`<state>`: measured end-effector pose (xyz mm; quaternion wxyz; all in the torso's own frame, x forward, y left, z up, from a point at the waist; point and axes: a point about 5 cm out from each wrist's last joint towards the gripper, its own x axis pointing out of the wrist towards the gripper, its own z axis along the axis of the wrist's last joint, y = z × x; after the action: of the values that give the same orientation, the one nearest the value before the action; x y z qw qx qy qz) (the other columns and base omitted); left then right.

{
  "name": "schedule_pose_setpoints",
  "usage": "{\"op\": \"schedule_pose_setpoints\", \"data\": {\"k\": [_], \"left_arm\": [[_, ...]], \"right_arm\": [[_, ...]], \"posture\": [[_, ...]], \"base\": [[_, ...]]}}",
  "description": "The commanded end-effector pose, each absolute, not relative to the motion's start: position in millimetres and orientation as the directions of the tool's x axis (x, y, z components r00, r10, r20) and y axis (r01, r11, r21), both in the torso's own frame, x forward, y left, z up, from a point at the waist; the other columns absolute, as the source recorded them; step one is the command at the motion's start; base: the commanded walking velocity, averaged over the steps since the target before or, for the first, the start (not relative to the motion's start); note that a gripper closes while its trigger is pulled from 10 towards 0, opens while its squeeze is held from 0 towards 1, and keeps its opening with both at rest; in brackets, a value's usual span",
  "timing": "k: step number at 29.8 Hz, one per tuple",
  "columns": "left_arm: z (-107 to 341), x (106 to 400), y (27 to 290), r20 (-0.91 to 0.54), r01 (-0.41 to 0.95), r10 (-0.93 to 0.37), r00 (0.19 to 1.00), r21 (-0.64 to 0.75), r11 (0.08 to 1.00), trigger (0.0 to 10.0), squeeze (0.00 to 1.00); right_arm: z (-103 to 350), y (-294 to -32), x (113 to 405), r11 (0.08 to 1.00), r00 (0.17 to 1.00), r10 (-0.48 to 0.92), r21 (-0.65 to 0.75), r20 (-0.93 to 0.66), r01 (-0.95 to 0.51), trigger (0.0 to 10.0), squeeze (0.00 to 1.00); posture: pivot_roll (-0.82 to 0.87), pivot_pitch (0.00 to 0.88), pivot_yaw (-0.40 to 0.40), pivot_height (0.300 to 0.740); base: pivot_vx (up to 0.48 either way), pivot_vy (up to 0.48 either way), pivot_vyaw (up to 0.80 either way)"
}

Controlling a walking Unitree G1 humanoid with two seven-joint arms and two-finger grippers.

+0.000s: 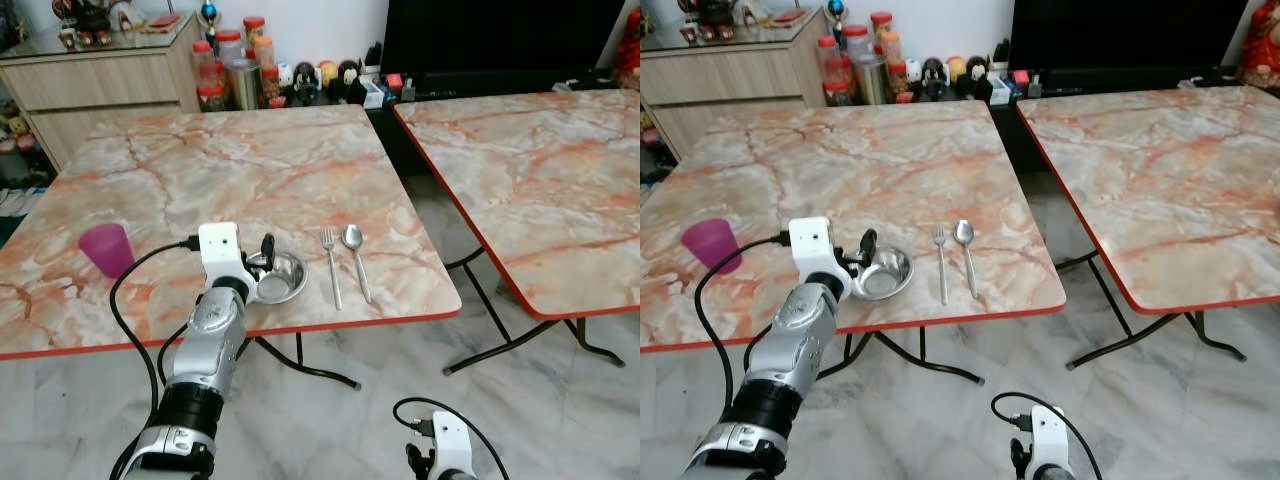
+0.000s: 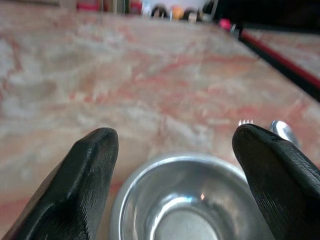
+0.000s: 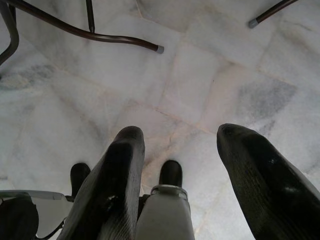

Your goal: Setting the table

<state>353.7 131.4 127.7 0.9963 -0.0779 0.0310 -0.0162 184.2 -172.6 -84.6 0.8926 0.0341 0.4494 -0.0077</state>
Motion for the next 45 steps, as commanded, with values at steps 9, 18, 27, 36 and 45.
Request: {"op": "schedule_pose_setpoints", "data": {"k": [9,18,27,36,45], "left_arm": [[121,363,143,-0.150,-0.100,0.074,0.986,-0.174,0.980,10.0,0.00],[106,360,142,-0.226,-0.076,0.035,0.974,-0.177,0.981,10.0,0.00],[103,360,144,-0.225,-0.106,0.068,0.972,-0.160,0.982,10.0,0.00],[95,358,143,-0.276,-0.138,0.087,0.957,-0.172,0.975,10.0,0.00],[89,358,142,-0.333,-0.171,0.089,0.939,-0.223,0.960,9.1,0.00]], "right_arm": [[-84,-175,185,0.996,0.602,0.006,0.058,-0.799,0.068,10.0,0.00],[-85,-176,184,0.997,0.595,0.007,0.052,-0.803,0.059,10.0,0.00],[-83,-174,186,0.998,0.599,0.019,0.055,-0.801,0.042,10.0,0.00],[-83,-174,187,0.998,0.600,0.022,0.056,-0.800,0.038,10.0,0.00],[-84,-177,184,0.998,0.593,0.016,0.054,-0.805,0.046,10.0,0.00]], "posture": [[0.00,0.000,0.007,0.740],[0.00,0.000,0.009,0.740],[0.00,0.000,0.007,0.740],[0.00,0.000,0.002,0.740],[0.00,0.000,-0.005,0.740]], "base": [[0.000,0.000,0.00],[0.000,0.000,0.00],[0.000,0.000,0.00],[0.000,0.000,0.00],[0.000,0.000,0.00]]}}
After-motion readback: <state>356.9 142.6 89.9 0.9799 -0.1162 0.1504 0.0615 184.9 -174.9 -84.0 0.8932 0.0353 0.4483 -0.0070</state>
